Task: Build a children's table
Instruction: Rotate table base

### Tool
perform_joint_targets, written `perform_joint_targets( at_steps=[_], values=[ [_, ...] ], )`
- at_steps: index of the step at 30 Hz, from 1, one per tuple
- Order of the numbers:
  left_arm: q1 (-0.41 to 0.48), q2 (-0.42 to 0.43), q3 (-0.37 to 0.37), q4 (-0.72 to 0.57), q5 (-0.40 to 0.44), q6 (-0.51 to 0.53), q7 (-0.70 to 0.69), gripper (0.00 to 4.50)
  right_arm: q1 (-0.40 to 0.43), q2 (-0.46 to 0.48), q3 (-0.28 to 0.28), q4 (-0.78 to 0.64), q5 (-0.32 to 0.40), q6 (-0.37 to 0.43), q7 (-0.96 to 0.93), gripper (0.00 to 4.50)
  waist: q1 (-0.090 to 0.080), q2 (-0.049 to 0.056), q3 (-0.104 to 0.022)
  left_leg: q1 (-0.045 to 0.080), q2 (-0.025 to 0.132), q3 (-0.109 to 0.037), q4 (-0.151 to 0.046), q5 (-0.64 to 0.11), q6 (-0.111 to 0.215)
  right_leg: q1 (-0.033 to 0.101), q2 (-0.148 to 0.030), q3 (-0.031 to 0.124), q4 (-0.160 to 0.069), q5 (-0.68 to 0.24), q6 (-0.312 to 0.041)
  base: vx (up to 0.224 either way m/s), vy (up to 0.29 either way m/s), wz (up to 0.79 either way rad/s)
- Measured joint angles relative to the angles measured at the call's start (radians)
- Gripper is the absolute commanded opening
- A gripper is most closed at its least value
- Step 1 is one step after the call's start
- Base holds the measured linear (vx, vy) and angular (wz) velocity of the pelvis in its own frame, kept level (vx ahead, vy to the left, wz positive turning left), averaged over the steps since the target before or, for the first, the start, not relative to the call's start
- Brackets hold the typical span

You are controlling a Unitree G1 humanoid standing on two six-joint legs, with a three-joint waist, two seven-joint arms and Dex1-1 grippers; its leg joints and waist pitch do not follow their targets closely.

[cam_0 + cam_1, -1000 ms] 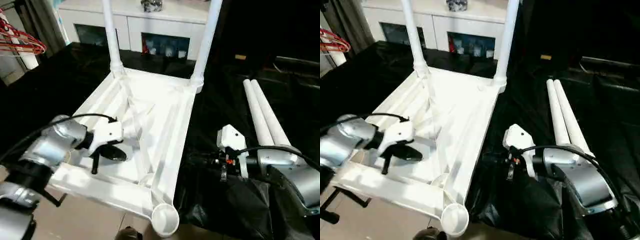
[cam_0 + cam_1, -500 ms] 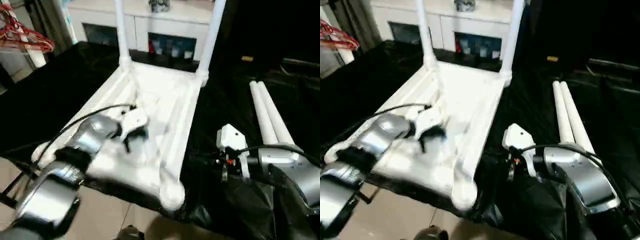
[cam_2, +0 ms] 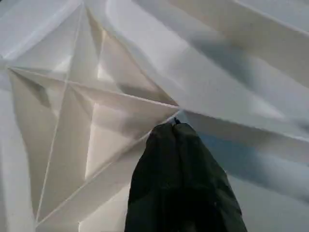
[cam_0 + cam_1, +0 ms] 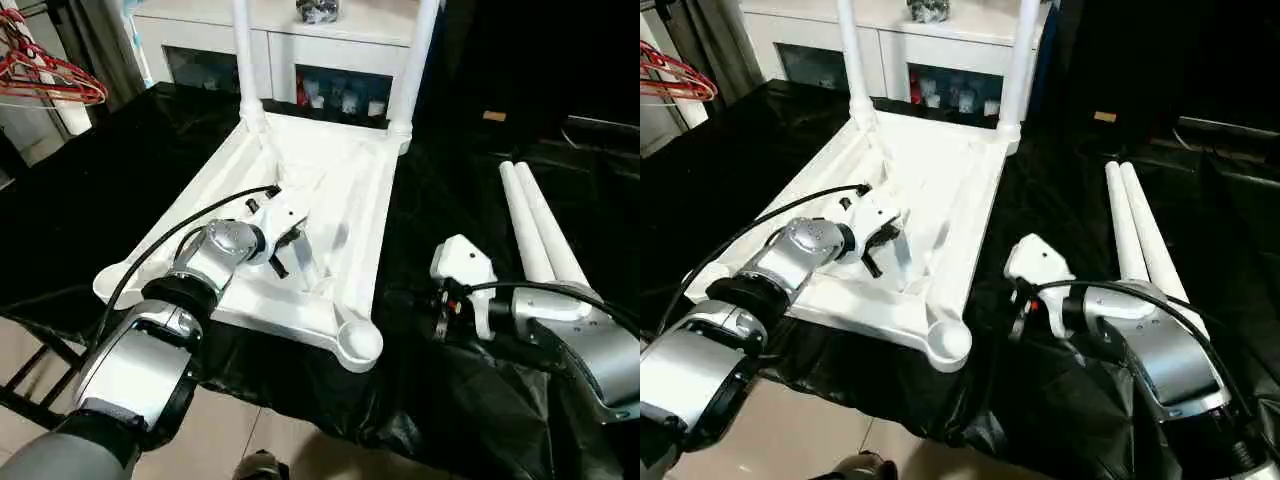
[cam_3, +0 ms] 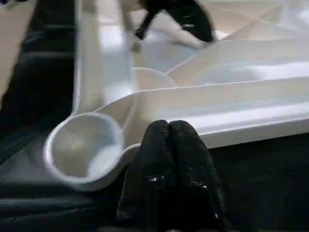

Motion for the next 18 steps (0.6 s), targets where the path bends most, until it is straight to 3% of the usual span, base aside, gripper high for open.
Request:
perform_joint_targets(
  at_steps=[2,6,8,9,18],
  values=[
    [0.019,0.016,0.037,-0.068,-0.037,-0.002,-0.016,0.00,0.005,0.027,-0.031,0.000,0.000,0.019,-0.055,0.03,-0.001,0.000,0.000,0.000,0.000,0.000,0.000,0.000,0.000,0.000,0.000,0.000,0.000,0.000,0.000,0.000,0.000,0.00],
    [0.094,0.062,0.106,-0.303,-0.123,0.029,-0.075,0.41,0.005,0.111,-0.126,0.001,-0.006,0.048,-0.219,0.36,-0.005,0.000,0.000,0.000,0.000,0.000,0.000,0.000,0.000,0.000,0.000,0.000,0.000,0.000,0.000,0.000,0.000,0.00],
    [0.116,0.067,0.117,-0.349,-0.136,0.045,-0.076,0.54,0.005,0.117,-0.143,0.003,-0.012,0.056,-0.255,0.49,-0.006,0.000,0.000,0.000,0.000,0.000,-0.001,0.000,0.000,0.000,0.000,0.000,0.000,0.000,0.000,0.000,0.000,0.00],
    [0.163,0.074,0.132,-0.433,-0.154,0.079,-0.081,0.73,-0.003,0.134,-0.154,0.005,-0.016,0.072,-0.294,0.69,-0.006,0.000,0.000,0.001,0.000,0.001,-0.001,0.000,0.000,0.000,0.000,0.001,-0.001,-0.001,0.001,0.000,0.000,0.00],
    [0.376,0.059,0.119,-0.864,-0.246,0.252,-0.131,1.32,-0.103,0.209,-0.318,0.134,-0.045,0.216,-0.572,1.34,-0.017,-0.001,0.000,0.001,0.000,0.002,-0.002,0.000,0.000,-0.001,0.000,0.001,0.000,-0.001,0.002,0.000,0.000,0.00]
  ],
)
